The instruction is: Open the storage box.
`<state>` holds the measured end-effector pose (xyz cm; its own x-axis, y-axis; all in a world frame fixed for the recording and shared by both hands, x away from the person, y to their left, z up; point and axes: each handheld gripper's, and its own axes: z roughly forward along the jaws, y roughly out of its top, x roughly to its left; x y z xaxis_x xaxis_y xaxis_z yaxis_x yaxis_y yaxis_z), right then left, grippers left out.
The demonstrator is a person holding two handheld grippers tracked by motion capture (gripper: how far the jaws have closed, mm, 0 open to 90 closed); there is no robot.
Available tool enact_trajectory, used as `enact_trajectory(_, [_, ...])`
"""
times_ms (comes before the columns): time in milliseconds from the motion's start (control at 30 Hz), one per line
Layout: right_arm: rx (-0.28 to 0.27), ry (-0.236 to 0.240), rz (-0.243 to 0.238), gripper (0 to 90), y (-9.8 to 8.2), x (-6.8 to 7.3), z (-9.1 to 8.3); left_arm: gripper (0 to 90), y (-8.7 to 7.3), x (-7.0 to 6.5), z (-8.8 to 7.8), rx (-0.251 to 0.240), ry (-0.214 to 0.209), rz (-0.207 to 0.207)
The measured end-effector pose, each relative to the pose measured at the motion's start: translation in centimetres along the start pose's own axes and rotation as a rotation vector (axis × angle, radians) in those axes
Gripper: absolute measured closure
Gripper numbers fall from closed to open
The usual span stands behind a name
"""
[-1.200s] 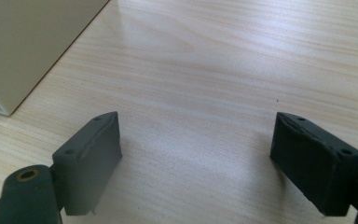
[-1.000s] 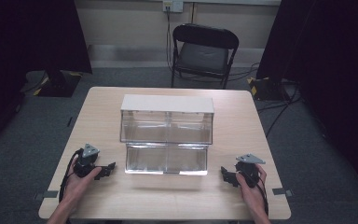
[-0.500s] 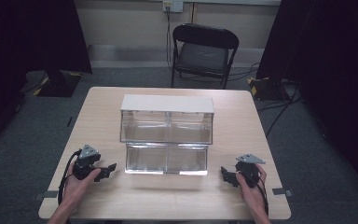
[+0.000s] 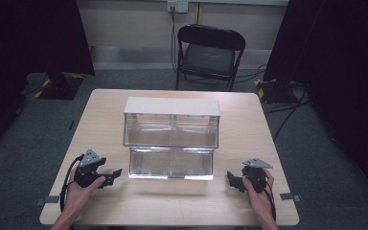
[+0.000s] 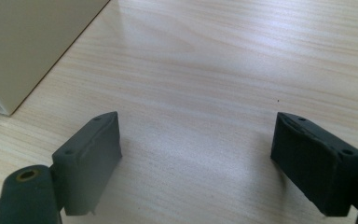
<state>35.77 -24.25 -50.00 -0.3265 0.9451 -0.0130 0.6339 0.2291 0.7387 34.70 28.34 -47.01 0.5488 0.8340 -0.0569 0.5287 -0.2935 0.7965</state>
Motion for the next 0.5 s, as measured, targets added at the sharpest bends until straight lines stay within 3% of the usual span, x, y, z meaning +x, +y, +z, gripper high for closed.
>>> enact_trajectory(267, [0.0,0.0,0.001,15.2,0.0,0.0,0.0,21.9,0.5,-0.6,-1.1,-0.038,-0.038,-0.035])
enact_trajectory(367, [0.0,0.0,0.0,15.2,0.0,0.0,0.0,21.5,0.8,-0.9,-1.4,-0.067,-0.081,-0.06])
enact_trajectory(500, [0.0,0.0,0.0,15.2,0.0,0.0,0.0,21.5,1.0,-1.5,-1.4,-0.077,-0.115,-0.043])
